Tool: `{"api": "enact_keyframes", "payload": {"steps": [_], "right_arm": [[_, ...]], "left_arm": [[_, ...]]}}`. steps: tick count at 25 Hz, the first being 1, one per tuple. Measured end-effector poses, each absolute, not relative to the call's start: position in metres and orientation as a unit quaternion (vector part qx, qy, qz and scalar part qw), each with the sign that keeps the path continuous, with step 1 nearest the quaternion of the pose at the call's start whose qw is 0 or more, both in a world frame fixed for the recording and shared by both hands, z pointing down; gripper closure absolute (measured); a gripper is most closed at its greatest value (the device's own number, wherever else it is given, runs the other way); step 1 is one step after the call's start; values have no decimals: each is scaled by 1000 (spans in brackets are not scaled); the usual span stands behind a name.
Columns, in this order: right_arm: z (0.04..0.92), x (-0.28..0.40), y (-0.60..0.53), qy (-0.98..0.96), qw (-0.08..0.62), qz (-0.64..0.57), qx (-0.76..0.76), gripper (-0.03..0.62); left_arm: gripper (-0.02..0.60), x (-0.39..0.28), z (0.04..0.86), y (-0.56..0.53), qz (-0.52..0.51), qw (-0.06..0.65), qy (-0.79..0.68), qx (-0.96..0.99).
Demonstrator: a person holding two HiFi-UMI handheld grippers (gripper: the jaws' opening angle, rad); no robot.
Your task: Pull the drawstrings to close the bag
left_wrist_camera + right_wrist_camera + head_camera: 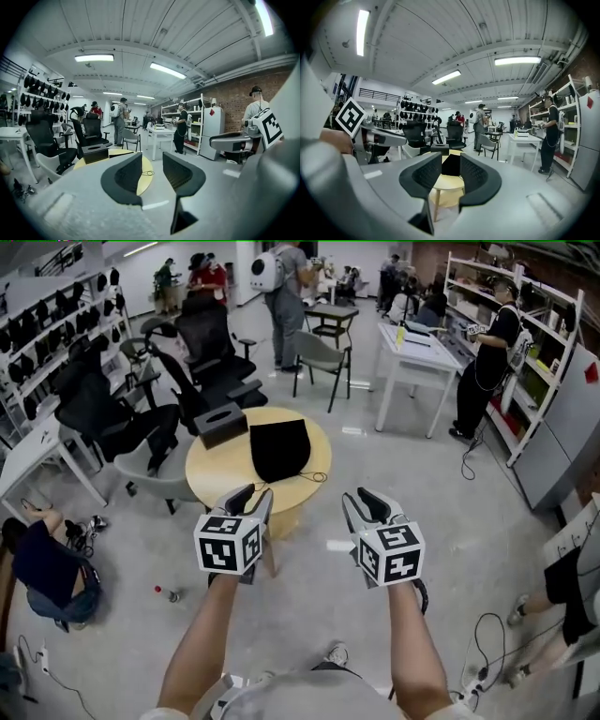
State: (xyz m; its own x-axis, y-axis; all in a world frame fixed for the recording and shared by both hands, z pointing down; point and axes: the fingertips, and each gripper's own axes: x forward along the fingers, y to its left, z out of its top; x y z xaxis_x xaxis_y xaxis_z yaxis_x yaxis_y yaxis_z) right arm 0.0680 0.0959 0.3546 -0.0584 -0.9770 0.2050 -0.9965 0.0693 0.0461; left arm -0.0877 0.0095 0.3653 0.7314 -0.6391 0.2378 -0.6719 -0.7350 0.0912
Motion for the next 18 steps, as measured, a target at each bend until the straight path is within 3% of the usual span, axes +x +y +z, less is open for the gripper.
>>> {"api": "enact_keyframes", "payload": {"steps": [18], "right_arm": [[356,135,26,-799,101,50,590,382]], "left_arm": [[327,-48,366,-25,93,95,-463,876]]}}
